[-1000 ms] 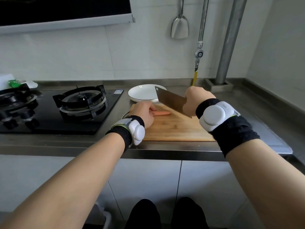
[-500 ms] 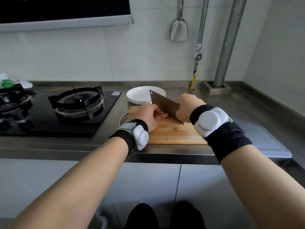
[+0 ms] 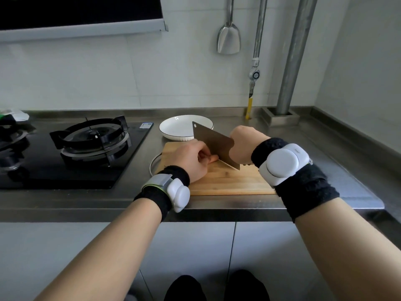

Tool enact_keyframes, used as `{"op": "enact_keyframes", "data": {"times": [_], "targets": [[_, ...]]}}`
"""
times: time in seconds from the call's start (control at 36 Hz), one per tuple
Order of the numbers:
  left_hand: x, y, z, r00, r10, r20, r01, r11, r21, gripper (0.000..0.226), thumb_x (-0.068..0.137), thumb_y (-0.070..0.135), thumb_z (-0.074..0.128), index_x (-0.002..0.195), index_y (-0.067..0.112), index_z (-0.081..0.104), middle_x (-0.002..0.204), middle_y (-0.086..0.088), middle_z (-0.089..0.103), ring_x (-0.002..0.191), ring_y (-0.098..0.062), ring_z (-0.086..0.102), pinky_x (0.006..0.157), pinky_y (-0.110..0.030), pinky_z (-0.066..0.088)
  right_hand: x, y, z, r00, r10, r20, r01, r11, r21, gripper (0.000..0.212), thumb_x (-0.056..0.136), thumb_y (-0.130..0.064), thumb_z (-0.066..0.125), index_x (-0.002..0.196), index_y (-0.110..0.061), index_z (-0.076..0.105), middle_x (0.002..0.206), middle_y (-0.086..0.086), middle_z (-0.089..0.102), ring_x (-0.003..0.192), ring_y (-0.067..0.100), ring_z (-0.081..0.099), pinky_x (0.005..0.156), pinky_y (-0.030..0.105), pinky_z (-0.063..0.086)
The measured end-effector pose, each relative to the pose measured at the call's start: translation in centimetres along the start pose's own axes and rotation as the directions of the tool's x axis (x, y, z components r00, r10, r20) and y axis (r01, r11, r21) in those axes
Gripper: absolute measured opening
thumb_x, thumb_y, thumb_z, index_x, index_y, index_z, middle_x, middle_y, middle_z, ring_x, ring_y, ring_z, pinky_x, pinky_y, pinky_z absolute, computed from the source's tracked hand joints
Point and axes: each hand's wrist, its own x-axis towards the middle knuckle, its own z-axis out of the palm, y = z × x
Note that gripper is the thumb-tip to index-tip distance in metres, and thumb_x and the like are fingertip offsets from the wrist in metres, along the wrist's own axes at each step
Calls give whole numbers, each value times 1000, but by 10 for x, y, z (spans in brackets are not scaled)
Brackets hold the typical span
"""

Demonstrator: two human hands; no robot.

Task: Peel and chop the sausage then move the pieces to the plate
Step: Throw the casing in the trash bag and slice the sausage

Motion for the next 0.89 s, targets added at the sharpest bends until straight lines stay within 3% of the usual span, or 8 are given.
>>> {"op": "enact_keyframes", "data": {"times": [0.11,0.28,0.42,0.67,0.89], "targets": [[1,0,2,1000,12,13,-11,999,-38,9,85,30,69,86,21,66,89,5,64,81,-13,58,78,-37,53,1,0,3,1000,-19,-2,19,1000,-18,22,96,-29,56,90,-8,61,70,7,62,71,28,68,69,37,60],[3,-4,7,1000,29,2,-29,997,-66,13,83,25,68,79,27,56,81,9,60,77,-14,58,75,-40,54,0,2,3,995,-20,-102,21,1000,13,16,95,-19,53,92,-7,63,76,8,65,73,31,69,67,35,59],[5,-8,10,999,44,-2,-44,998,-43,12,83,20,66,81,27,56,80,12,59,75,-8,57,73,-35,54,0,0,4,989,-39,-143,41,999,17,15,96,-18,51,97,-8,62,87,9,64,78,29,64,65,31,50],[7,-12,12,998,70,3,-70,997,-24,11,83,19,67,87,28,61,86,13,58,78,-8,58,76,-33,55,-4,-2,4,990,-56,-129,55,998,-9,15,98,-20,50,98,-9,61,94,9,63,82,30,61,67,31,46],[8,-13,14,996,86,7,-86,996,-22,8,84,24,68,88,27,62,89,9,60,80,-9,58,76,-34,55,-5,-2,7,991,-44,-123,44,999,-6,18,97,-21,51,103,-9,64,94,9,64,85,31,64,73,34,54]]}}
